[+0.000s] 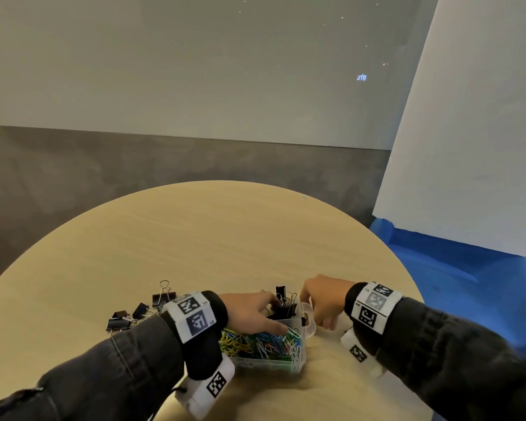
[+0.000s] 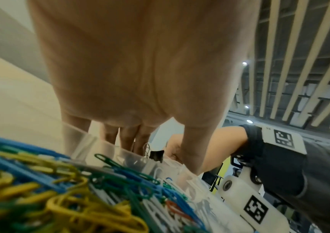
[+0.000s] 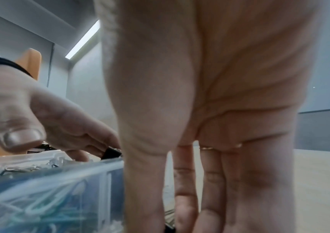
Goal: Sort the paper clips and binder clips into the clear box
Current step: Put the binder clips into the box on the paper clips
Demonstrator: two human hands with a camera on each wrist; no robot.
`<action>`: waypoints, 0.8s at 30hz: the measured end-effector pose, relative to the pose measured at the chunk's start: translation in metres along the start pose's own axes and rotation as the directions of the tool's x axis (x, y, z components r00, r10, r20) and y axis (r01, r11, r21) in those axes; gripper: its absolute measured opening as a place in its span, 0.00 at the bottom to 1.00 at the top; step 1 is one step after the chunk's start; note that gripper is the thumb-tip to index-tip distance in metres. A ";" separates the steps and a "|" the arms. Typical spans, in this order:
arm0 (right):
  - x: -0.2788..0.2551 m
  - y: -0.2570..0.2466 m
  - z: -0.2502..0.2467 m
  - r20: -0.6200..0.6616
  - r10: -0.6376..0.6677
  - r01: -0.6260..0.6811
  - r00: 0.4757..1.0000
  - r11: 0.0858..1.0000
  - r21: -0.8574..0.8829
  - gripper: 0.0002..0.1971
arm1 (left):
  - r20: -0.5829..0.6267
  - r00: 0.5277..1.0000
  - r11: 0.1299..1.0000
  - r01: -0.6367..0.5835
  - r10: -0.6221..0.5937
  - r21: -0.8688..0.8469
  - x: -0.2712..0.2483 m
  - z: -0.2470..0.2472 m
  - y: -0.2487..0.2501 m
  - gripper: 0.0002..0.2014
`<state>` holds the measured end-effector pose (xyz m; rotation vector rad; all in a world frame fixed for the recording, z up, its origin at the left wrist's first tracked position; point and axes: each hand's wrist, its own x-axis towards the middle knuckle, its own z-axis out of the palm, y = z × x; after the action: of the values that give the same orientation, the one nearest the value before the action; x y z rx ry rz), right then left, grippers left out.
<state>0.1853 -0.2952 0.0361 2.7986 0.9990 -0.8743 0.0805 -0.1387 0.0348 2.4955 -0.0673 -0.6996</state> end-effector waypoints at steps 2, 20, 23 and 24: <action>0.001 0.001 0.000 0.004 -0.020 0.020 1.000 1.000 0.000 0.08 | -0.009 1.000 1.000 0.007 -0.007 -0.023 0.003 -0.001 -0.006 0.33; -0.016 0.003 -0.034 -0.340 -0.208 0.229 0.917 0.973 0.024 0.08 | -0.133 0.991 0.927 -0.067 0.019 -0.368 0.012 -0.011 -0.002 0.25; -0.013 -0.006 -0.034 -0.329 -0.265 0.259 0.907 0.964 -0.062 0.08 | -0.234 0.972 0.941 -0.067 -0.013 -0.330 0.014 -0.016 -0.010 0.23; -0.011 -0.009 -0.034 -0.317 -0.278 0.264 0.907 0.961 -0.086 0.08 | -0.257 0.966 0.951 -0.054 -0.027 -0.304 0.015 -0.018 -0.012 0.21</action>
<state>0.1895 -0.2866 0.0714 2.8712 1.4614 -0.3987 0.1009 -0.1218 0.0347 2.2568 0.1134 -0.3413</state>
